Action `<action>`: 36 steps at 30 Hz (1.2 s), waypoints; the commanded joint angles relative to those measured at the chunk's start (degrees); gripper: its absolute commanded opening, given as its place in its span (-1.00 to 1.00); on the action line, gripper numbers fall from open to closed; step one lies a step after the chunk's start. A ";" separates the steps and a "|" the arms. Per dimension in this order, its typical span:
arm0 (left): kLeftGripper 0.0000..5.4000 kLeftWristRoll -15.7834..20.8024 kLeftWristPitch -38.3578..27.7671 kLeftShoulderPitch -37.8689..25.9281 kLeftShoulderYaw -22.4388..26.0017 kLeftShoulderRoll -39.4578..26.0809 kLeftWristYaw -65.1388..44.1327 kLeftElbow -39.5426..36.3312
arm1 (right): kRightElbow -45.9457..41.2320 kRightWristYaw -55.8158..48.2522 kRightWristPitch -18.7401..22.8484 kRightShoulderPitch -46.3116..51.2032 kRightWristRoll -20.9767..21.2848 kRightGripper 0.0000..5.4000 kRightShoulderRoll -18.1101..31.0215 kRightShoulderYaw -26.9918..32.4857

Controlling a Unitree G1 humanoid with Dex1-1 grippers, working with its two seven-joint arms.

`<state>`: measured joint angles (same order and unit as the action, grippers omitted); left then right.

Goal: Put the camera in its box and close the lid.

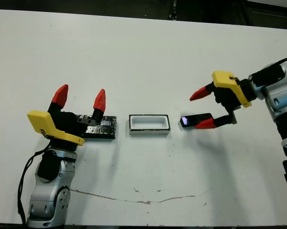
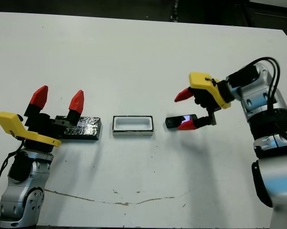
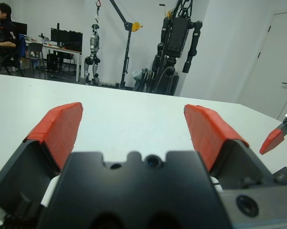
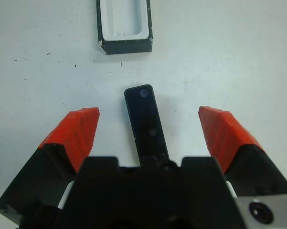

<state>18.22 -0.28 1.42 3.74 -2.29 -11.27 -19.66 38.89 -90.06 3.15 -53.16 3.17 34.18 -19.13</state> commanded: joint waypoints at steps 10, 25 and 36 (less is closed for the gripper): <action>1.00 -0.26 0.42 0.21 -0.23 -0.60 -0.15 -0.06 | -0.14 0.63 2.25 2.55 0.90 0.99 -0.06 -1.07; 1.00 0.04 -0.08 0.18 -0.12 -0.46 -0.54 0.51 | -1.50 3.21 2.25 5.61 1.27 0.88 -0.74 -0.84; 1.00 0.54 0.10 0.41 -0.18 -0.33 -0.55 0.33 | -5.09 7.16 5.20 8.52 -0.22 0.29 -0.73 0.35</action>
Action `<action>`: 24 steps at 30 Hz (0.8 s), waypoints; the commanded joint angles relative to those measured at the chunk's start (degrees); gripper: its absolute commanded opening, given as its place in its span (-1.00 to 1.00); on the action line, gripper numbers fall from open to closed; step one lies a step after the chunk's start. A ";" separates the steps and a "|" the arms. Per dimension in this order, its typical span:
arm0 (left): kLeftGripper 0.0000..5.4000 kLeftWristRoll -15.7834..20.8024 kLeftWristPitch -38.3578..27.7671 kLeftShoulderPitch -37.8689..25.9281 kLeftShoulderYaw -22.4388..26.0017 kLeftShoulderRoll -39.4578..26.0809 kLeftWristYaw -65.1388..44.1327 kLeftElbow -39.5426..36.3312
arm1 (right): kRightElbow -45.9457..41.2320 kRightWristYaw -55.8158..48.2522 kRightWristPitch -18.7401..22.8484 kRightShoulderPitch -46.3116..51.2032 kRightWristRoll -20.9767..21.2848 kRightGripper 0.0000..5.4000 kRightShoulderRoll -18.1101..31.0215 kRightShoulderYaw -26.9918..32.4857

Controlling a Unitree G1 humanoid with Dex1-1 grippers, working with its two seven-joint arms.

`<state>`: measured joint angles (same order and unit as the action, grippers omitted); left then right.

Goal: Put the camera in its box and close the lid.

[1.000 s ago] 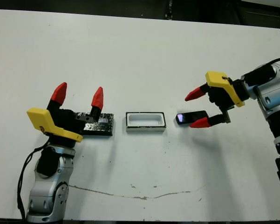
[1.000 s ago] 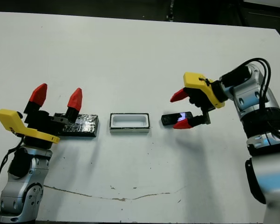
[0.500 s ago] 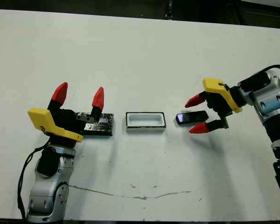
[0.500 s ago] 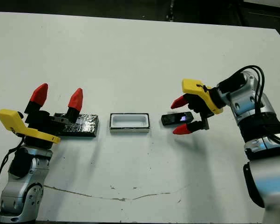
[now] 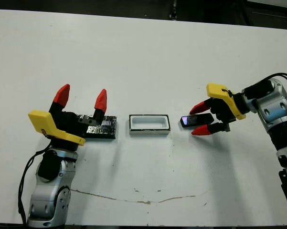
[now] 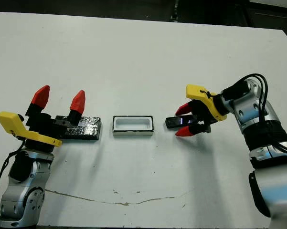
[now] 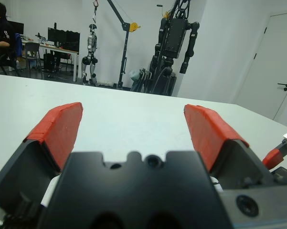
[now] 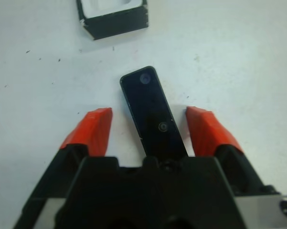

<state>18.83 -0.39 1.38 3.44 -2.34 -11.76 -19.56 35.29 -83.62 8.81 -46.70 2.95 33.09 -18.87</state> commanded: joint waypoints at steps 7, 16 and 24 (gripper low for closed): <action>1.00 -0.23 -0.31 0.51 0.23 -0.36 -0.25 0.45 | -2.25 0.66 0.39 2.53 -1.14 -0.11 0.64 0.53; 1.00 -0.51 0.45 0.33 0.12 -0.37 0.35 -0.06 | -3.75 -0.28 -2.50 2.40 -1.12 -0.39 1.76 0.69; 1.00 -0.12 0.39 0.04 0.28 -0.74 -0.24 0.04 | -12.65 3.08 1.38 3.86 0.18 -0.39 3.96 1.66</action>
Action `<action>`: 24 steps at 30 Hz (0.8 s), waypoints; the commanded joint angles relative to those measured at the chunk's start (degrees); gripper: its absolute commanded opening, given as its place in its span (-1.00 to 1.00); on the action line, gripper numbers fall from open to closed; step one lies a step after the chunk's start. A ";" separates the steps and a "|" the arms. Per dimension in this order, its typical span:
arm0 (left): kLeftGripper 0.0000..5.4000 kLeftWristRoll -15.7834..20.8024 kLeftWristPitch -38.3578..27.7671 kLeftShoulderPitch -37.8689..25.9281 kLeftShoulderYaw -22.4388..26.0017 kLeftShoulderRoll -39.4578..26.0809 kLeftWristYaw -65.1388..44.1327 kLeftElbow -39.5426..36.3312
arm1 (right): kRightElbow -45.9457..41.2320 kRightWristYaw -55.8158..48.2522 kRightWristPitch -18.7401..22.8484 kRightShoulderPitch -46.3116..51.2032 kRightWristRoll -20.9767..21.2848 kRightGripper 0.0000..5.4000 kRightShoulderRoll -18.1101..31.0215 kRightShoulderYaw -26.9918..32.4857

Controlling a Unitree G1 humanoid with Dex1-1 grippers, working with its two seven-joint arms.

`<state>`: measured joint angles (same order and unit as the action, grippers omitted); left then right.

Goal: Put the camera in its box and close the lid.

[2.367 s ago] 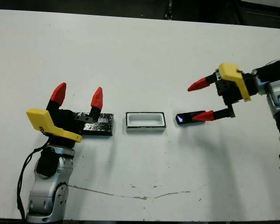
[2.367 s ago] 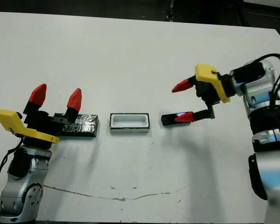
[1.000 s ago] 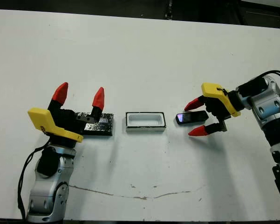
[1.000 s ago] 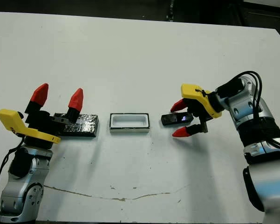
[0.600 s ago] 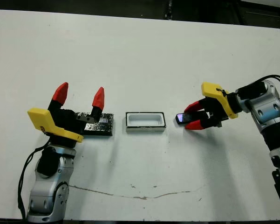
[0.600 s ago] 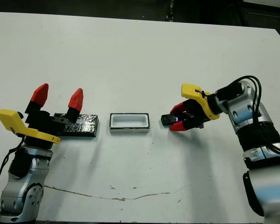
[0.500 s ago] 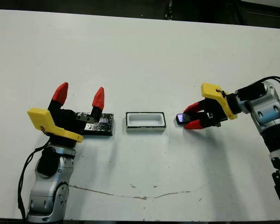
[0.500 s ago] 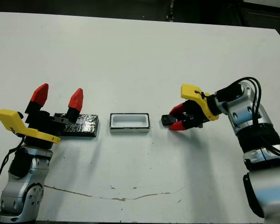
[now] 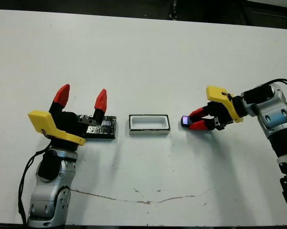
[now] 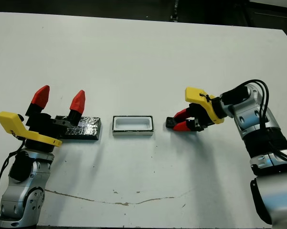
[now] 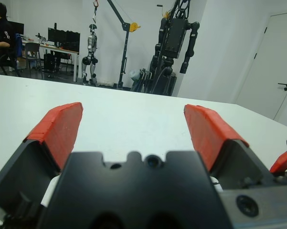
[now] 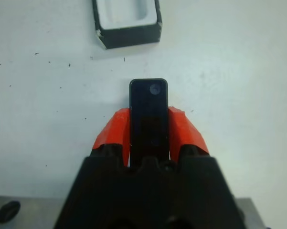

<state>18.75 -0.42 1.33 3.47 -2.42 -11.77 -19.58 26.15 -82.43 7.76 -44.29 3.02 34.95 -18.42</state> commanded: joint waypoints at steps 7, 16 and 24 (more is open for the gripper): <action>1.00 -0.33 1.10 0.09 0.06 -0.47 0.47 -0.48 | -5.93 6.12 4.02 1.95 -6.51 -0.39 0.91 7.76; 1.00 -0.74 1.01 0.11 0.00 -0.62 0.41 -0.57 | -0.01 2.39 9.65 -7.21 -11.94 -0.39 -3.16 7.70; 1.00 -0.20 0.96 0.06 0.35 -0.66 0.18 -0.51 | -0.42 1.57 11.72 -10.12 -12.30 -0.39 -9.08 4.09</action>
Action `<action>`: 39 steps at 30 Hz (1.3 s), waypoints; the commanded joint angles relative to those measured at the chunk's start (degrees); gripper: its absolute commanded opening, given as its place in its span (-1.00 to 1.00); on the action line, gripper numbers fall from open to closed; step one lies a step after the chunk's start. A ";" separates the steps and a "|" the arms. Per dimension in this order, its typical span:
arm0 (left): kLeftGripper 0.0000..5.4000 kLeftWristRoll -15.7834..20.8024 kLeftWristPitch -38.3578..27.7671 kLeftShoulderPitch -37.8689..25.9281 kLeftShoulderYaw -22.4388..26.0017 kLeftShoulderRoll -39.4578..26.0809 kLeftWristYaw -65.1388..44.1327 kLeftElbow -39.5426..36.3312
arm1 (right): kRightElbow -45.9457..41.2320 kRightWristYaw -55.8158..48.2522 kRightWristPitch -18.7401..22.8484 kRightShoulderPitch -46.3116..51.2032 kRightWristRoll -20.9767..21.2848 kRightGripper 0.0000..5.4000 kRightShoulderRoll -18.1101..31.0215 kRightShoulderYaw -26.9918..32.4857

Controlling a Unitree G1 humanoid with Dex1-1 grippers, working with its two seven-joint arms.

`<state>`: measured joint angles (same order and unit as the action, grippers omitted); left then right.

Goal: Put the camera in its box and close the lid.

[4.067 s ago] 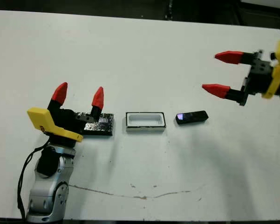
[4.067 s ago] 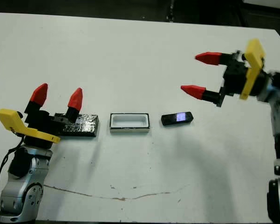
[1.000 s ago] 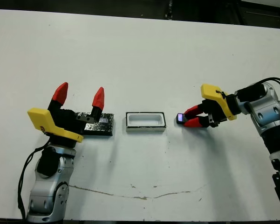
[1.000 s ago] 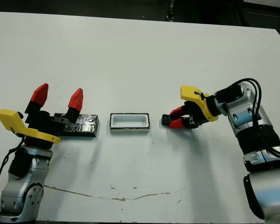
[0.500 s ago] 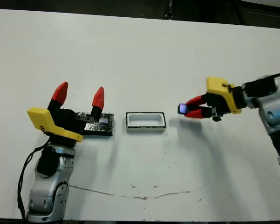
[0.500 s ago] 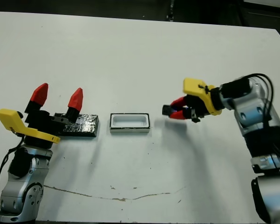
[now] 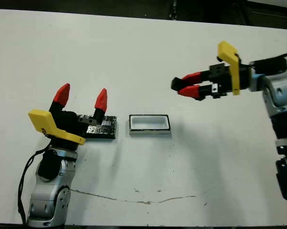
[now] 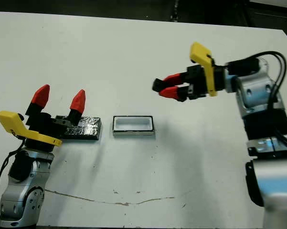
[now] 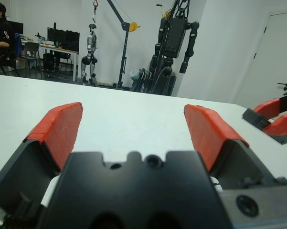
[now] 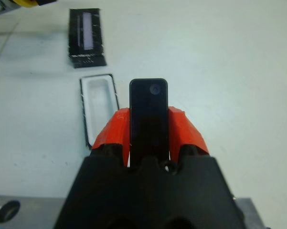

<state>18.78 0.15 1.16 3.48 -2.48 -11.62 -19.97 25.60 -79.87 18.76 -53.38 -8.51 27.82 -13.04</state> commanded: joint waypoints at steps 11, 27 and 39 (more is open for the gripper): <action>1.00 -1.09 -0.29 0.19 1.28 -0.71 0.56 -0.39 | -1.10 -0.84 2.40 0.63 -1.31 -0.39 -9.29 -4.16; 1.00 -1.05 -0.27 0.47 1.01 -0.45 0.36 -0.16 | -3.93 0.67 1.93 3.76 -1.45 -0.39 -10.80 -5.33; 1.00 -0.30 -0.20 0.62 0.70 -0.29 0.28 -0.25 | -1.98 1.45 -0.62 5.29 -0.90 -0.39 -10.84 -5.22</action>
<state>18.63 -0.30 1.16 4.24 -2.57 -11.27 -20.07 22.99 -78.70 18.45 -49.07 -9.41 16.51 -18.22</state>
